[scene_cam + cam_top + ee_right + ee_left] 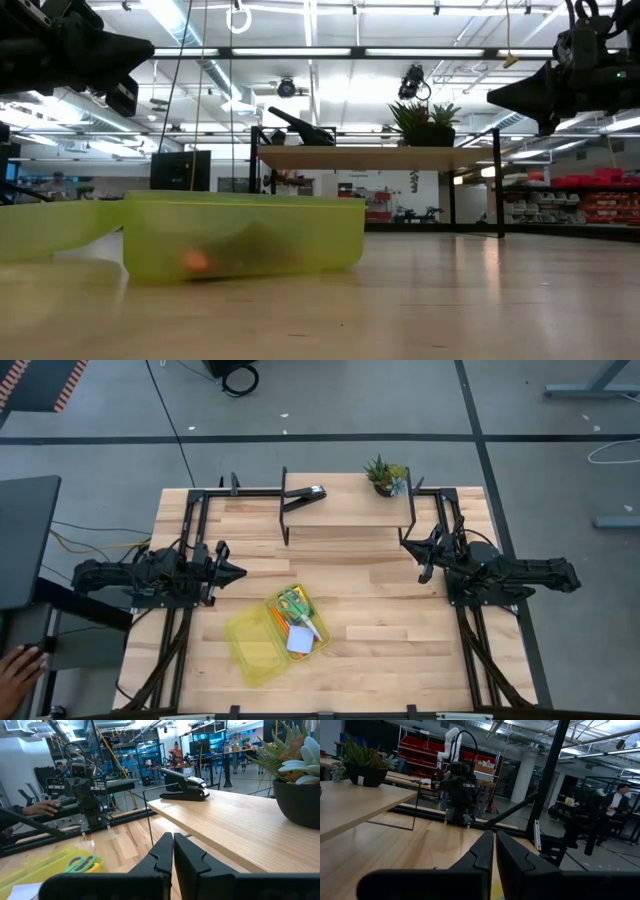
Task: Pack school essentials
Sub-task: Return to Home Position
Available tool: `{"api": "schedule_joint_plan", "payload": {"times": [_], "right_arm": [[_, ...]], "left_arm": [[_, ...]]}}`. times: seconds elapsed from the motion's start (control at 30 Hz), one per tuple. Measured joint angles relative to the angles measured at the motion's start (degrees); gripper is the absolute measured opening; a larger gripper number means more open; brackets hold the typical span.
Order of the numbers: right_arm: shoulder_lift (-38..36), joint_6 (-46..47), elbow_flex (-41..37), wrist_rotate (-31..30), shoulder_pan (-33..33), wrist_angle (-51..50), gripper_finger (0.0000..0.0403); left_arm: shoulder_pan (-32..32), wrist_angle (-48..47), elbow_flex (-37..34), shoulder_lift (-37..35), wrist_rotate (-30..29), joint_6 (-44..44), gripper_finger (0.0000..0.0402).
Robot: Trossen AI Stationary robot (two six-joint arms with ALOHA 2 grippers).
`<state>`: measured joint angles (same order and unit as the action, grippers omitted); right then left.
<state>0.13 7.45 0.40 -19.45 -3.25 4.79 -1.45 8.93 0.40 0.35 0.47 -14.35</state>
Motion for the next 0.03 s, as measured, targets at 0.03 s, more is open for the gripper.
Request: {"api": "schedule_joint_plan", "payload": {"times": [0.03], "right_arm": [[0.0, 0.0, 0.0, 0.0, 0.0, 0.0, 0.0023]], "left_arm": [[0.0, 0.0, 0.0, 0.0, 0.0, 0.0, 0.0026]]}}
